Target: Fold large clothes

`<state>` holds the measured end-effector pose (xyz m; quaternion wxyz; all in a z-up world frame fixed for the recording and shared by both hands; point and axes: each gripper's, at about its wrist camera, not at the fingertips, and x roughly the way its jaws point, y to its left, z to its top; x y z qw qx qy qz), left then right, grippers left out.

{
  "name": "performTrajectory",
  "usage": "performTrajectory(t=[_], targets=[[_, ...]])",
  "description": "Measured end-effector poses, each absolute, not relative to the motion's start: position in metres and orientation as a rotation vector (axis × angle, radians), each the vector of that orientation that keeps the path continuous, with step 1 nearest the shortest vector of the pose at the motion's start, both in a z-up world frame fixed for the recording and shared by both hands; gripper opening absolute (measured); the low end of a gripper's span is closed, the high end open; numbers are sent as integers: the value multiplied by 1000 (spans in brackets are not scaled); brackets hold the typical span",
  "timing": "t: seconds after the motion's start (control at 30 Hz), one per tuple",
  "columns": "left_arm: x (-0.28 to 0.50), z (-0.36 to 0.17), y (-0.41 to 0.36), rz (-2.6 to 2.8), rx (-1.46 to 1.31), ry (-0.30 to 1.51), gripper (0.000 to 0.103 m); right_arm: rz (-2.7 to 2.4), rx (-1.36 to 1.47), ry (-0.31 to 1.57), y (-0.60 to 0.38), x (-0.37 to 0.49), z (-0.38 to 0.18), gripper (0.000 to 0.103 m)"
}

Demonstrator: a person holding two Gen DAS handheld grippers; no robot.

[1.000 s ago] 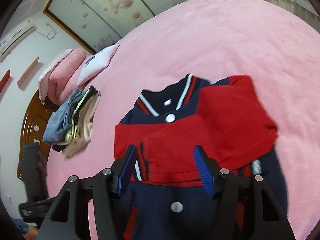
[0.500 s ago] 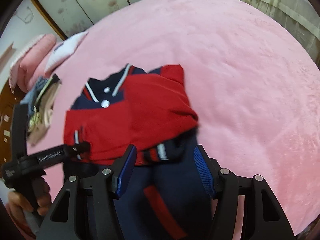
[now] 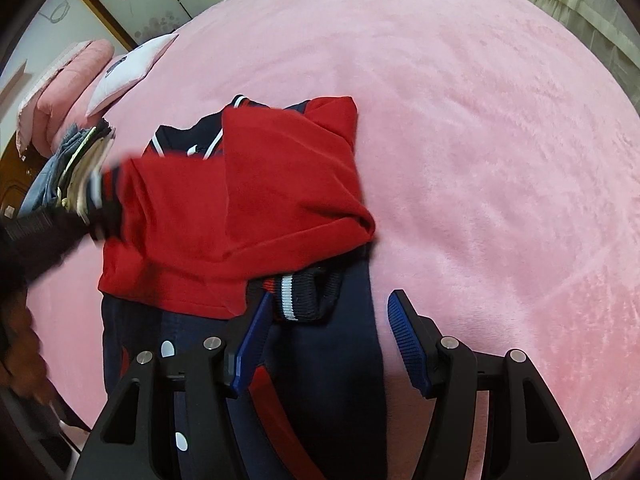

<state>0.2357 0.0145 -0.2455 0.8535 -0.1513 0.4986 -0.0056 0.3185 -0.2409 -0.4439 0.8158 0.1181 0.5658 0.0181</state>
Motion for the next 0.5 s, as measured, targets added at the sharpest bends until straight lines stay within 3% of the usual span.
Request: performTrajectory(t=[0.27,0.5], targets=[[265,-171,22,-49,-398,876,8,26,337,1180,-256,327,-443,60],[247,-193,61,32,-420,990,8,-23,298,1221,-259,347,-456,59]])
